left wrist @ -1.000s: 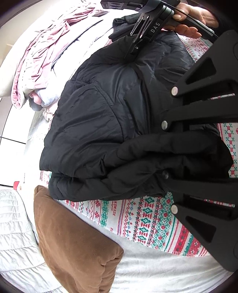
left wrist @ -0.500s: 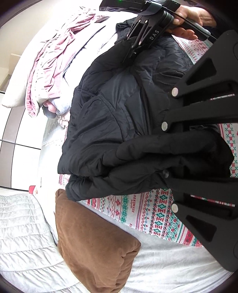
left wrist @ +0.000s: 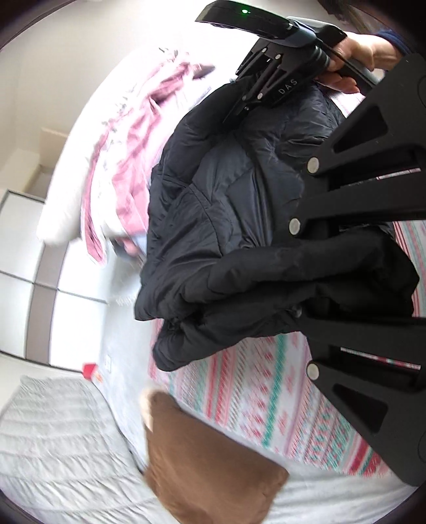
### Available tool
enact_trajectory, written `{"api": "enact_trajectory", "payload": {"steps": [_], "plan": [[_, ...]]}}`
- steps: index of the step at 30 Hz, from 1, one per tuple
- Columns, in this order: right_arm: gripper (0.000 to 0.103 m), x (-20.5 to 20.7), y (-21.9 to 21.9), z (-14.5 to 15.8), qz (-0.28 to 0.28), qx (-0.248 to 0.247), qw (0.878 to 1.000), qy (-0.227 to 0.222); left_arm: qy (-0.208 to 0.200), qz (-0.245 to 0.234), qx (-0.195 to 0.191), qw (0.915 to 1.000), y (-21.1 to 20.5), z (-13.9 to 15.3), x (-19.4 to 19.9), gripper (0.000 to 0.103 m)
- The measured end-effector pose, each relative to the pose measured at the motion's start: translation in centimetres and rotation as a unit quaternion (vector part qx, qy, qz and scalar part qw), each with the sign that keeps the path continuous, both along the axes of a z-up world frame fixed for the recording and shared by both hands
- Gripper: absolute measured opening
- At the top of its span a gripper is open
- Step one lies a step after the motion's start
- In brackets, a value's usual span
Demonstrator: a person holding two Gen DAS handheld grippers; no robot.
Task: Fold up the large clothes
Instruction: 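Carry the folded jacket with both grippers onto the bed beside the bedding stack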
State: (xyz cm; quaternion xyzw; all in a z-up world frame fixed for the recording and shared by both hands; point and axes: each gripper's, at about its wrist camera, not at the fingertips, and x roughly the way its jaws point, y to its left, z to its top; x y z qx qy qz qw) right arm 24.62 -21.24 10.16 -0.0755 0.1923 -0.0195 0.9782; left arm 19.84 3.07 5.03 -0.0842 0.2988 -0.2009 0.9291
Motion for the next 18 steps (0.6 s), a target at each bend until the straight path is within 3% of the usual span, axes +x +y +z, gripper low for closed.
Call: {"api": "enact_trajectory", "payload": {"steps": [4,9,14,18], "plan": [[0.017,-2.6,-4.9,3.3,-0.054,-0.038,0.996,-0.054,-0.045,-0.038,-0.021,0.9980,-5.8,3.1,-1.0,0.011],[0.014,-4.7,-14.8,7.5,-0.111,-0.053,0.990,-0.068,-0.089,-0.113,-0.048,0.9884,-16.9,7.2,-1.7,0.011],[0.014,-8.7,-26.2,9.8,-0.176,-0.054,0.980,-0.080,-0.069,-0.191,-0.084,0.9755,-28.9,8.1,-3.4,0.011],[0.014,-11.7,-35.8,6.6,-0.199,-0.020,0.979,-0.038,-0.004,-0.240,-0.088,0.9669,-37.1,3.9,-5.1,0.013]]}}
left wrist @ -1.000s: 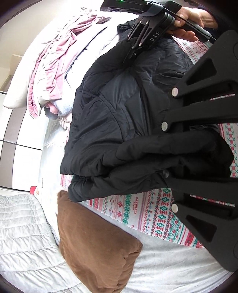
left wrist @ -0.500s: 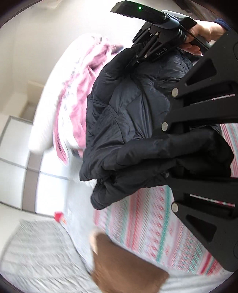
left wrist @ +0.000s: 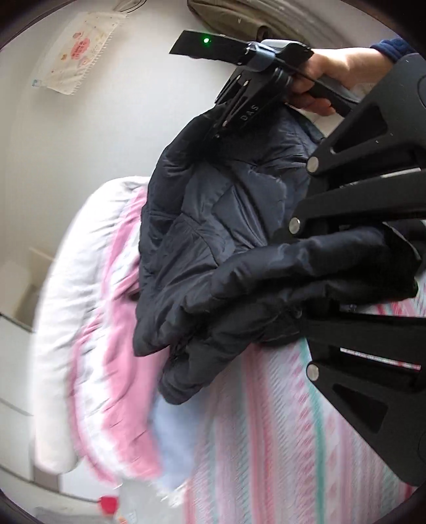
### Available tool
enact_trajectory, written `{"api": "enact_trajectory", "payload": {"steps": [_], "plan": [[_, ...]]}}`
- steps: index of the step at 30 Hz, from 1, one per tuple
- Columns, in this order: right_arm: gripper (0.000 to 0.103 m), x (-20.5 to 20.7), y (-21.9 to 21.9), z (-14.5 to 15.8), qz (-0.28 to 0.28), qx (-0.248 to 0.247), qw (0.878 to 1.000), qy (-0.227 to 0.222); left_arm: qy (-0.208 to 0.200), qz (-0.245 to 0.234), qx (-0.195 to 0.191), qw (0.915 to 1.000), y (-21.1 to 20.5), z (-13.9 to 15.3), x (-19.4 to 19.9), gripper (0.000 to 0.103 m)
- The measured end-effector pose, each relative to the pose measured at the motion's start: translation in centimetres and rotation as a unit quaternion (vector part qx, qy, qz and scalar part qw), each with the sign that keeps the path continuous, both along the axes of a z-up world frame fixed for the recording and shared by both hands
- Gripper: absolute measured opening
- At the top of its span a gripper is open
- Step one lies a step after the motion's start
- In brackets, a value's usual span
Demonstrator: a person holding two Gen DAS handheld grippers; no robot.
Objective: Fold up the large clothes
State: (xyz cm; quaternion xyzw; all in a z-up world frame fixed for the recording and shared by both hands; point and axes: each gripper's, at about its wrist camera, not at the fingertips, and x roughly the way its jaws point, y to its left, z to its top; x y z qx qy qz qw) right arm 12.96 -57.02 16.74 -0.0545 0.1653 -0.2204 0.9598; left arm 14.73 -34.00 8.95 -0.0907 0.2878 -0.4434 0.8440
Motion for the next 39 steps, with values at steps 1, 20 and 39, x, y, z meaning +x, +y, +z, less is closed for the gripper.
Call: {"api": "enact_trajectory", "payload": {"steps": [1,20,39], "plan": [[0.015,-0.3,-2.5,-2.1,-0.007,0.020,1.000,0.023,0.027,-0.017,0.012,0.9994,-2.1,-2.2,-0.5,0.013],[0.076,-8.3,-16.1,-14.5,-0.077,0.301,0.949,0.055,0.158,-0.060,0.016,0.9854,-1.9,-10.0,-3.1,0.029],[0.093,-24.7,9.1,-6.7,-0.034,0.204,0.978,0.002,-0.054,0.036,0.142,0.9877,10.4,-3.6,-19.2,0.085]]}}
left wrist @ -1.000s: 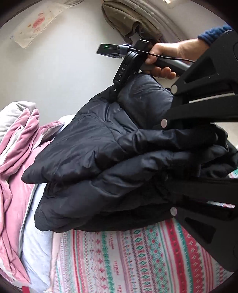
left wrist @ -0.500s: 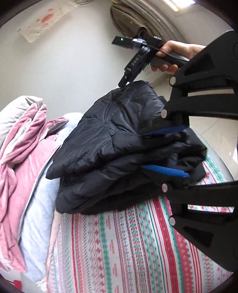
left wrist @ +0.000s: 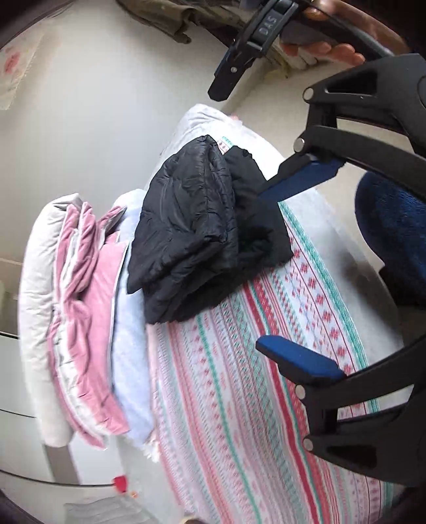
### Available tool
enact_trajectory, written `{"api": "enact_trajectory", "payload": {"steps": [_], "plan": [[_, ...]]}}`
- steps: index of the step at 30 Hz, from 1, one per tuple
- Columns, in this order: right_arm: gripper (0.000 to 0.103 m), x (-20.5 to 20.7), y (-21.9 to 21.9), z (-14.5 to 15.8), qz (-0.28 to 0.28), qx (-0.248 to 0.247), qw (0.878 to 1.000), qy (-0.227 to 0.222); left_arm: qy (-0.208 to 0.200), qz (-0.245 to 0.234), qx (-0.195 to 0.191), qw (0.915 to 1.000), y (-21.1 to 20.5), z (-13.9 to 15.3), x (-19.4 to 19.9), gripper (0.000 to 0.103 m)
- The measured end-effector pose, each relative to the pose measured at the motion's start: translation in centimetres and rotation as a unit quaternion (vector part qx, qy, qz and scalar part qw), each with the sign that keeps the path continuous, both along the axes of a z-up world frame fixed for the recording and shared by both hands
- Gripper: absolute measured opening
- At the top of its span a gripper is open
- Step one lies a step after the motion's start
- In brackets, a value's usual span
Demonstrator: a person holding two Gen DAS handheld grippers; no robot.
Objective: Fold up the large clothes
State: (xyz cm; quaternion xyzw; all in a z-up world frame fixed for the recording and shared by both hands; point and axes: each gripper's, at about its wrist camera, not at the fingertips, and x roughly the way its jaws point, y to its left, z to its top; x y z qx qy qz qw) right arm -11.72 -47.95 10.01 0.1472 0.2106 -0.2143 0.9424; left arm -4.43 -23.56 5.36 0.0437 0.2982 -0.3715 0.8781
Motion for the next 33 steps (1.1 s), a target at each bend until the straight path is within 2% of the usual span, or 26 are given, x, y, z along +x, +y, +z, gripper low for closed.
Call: {"api": "enact_trajectory", "payload": {"steps": [3,7,9,12,16,24,33], "plan": [[0.094,-1.9,2.5,0.4,-0.014,-0.001,1.000,-0.008,-0.025,0.018,0.015,0.9994,1.0,0.8,-1.1,0.089],[0.098,-3.2,4.9,0.8,-0.030,-0.006,1.000,0.001,-0.045,0.021,0.019,0.9986,2.4,1.5,-2.4,0.102],[0.102,-3.5,5.7,0.8,-0.036,-0.002,0.999,0.011,-0.044,0.014,0.019,0.9987,2.8,2.0,-2.9,0.102],[0.103,-3.8,6.3,0.5,-0.045,0.011,0.999,0.022,-0.032,0.012,0.046,0.9983,2.7,1.7,-3.1,0.102],[0.103,-4.1,7.1,0.1,-0.081,0.007,0.996,0.036,-0.032,0.023,0.056,0.9976,3.6,1.2,-3.1,0.102],[0.103,-3.4,10.2,0.6,-0.114,-0.038,0.991,0.063,-0.032,0.029,0.042,0.9982,5.2,1.4,-3.1,0.102],[0.103,-3.3,11.4,1.3,-0.125,-0.052,0.989,0.055,-0.032,0.030,0.032,0.9986,6.3,1.5,-2.5,0.102]]}}
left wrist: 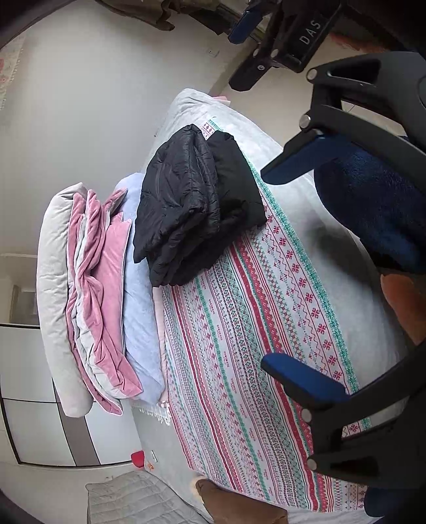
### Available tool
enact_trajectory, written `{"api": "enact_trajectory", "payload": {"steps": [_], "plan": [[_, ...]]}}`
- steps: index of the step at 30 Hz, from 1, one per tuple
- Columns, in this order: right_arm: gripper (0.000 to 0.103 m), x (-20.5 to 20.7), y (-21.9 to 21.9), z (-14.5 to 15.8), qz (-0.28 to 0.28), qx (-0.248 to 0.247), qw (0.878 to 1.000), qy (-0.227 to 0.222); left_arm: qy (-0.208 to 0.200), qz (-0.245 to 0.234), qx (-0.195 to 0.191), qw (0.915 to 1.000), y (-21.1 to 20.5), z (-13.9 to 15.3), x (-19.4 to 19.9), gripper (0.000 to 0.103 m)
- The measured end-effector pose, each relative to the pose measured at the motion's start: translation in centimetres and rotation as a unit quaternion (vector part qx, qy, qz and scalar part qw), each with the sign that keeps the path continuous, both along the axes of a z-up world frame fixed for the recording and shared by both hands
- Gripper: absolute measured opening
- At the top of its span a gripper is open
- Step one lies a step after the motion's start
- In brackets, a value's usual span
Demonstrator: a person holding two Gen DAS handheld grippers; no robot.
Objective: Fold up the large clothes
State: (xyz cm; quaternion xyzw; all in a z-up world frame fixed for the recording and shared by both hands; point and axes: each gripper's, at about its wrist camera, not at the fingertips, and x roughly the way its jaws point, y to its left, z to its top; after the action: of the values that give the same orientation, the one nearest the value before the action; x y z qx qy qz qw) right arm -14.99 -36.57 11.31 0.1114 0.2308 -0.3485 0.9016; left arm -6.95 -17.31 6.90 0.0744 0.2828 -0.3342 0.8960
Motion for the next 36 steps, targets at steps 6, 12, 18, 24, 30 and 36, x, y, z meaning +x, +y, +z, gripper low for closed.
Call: {"api": "enact_trajectory", "payload": {"steps": [6,12,18,24,30,36], "plan": [[0.103,0.2,0.1,-0.2,0.000,0.003,1.000,-0.001,0.003,-0.012,-0.002,0.9999,0.0,-0.2,0.0,0.102],[0.103,0.4,-0.2,-0.8,-0.002,0.009,1.000,0.005,0.008,-0.019,-0.002,0.9998,-0.4,-0.5,0.1,0.102],[0.103,0.4,-0.3,-1.0,-0.003,0.013,1.000,0.004,0.010,-0.031,-0.007,0.9995,-0.4,-0.5,0.0,0.102],[0.103,0.3,-0.3,-1.1,-0.007,0.015,1.000,0.003,0.008,-0.045,-0.006,0.9989,-0.7,-0.6,-0.7,0.102],[0.103,0.0,-0.5,-1.4,-0.013,0.017,1.000,0.003,0.009,-0.047,-0.008,0.9988,-0.9,-0.4,-0.8,0.102],[0.103,-0.1,-0.5,-1.5,-0.017,0.018,1.000,0.005,0.001,-0.054,-0.010,0.9985,-1.2,-0.3,-1.3,0.102]]}}
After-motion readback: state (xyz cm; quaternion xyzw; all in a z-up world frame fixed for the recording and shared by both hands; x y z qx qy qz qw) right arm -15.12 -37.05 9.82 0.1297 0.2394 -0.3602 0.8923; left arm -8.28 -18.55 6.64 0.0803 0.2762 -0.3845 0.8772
